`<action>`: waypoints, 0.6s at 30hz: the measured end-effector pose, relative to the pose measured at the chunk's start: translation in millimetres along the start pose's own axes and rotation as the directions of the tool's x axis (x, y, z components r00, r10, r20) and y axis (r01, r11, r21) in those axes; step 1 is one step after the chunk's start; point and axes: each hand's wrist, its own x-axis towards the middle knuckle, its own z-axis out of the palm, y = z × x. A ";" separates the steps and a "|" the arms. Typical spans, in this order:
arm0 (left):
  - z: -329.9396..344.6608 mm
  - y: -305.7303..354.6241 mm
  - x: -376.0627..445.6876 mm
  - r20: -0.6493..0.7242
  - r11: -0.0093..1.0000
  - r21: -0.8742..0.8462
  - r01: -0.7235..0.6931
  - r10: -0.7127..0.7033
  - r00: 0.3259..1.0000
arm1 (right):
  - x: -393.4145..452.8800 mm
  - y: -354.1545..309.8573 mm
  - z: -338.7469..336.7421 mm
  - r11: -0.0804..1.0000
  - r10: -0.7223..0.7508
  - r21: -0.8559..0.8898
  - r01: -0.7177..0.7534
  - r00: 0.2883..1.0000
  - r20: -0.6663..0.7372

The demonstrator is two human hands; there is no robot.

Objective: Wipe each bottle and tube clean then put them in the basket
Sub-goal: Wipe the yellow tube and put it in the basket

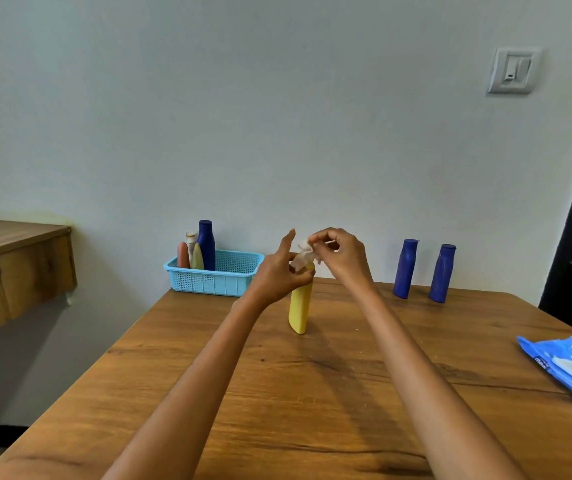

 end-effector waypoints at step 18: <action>14.5 6.3 0.2 -0.036 0.999 0.033 0.011 -0.009 0.999 | -3.7 -7.1 10.3 0.963 0.263 -0.081 -0.256 0.959 0.101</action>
